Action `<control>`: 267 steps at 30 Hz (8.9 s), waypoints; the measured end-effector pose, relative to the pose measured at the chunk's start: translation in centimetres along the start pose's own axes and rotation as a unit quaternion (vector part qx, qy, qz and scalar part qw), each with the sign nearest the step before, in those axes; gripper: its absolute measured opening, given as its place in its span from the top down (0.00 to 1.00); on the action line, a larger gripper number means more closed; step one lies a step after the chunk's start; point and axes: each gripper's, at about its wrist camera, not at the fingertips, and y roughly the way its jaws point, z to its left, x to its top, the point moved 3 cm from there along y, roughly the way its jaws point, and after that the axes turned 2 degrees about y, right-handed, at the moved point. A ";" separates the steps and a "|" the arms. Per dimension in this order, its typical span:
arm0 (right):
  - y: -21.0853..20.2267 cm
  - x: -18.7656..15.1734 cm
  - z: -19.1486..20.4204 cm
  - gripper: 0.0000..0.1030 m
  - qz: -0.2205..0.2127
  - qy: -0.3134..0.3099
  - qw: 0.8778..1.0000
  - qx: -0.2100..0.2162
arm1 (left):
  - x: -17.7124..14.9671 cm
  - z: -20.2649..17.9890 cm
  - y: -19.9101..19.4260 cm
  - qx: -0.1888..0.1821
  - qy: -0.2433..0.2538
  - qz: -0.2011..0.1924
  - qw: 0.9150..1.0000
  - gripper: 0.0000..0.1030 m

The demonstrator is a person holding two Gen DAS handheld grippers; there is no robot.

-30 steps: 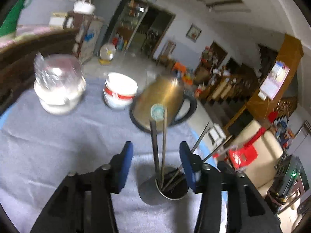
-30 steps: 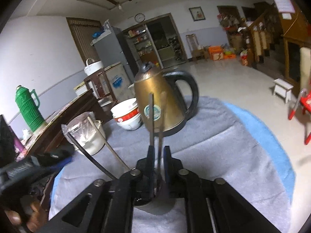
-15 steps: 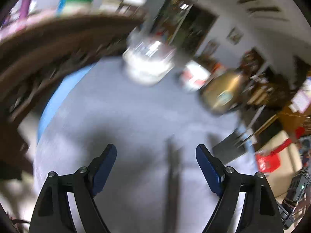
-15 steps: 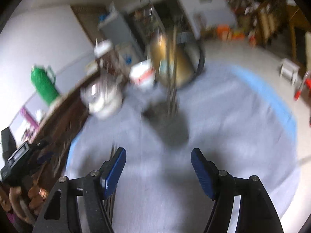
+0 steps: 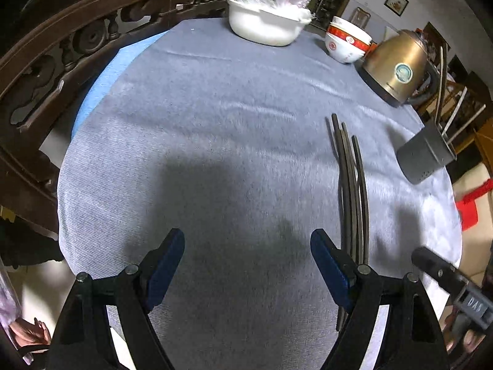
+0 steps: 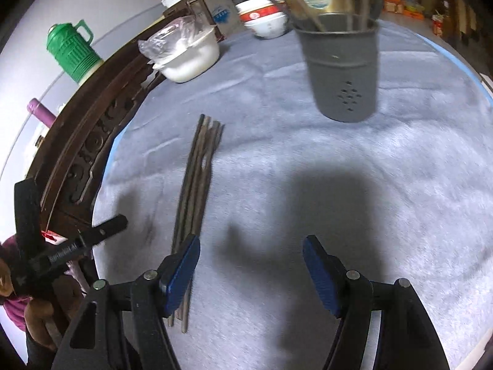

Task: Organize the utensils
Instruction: 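Move both open grippers down to the remaining chopsticks on the cloth, then close the right gripper on one chopstick while the left gripper closes on another, then lift both chopsticks upright off the cloth and carry them toward the holder, then lower both held chopsticks into the grey holder, then open both grippers to release the chopsticks into the holder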

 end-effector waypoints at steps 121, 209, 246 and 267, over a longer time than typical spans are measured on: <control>-5.2 5.1 0.0 0.94 -0.120 -0.008 0.992 -0.036 | 9.0 -2.9 -3.6 -0.077 0.008 -0.050 0.996 0.94; -21.8 12.3 -3.2 0.94 -0.416 -0.003 0.906 -0.069 | 15.1 -19.8 -13.4 -0.233 0.076 -0.271 0.931 0.94; -15.2 13.6 -5.3 0.94 -0.354 0.000 0.931 -0.083 | 15.2 -22.1 -6.1 -0.215 0.100 -0.194 0.952 0.94; -12.6 13.7 -6.2 0.94 -0.310 0.007 0.948 -0.078 | 14.7 -22.6 -4.8 -0.211 0.111 -0.176 0.955 0.94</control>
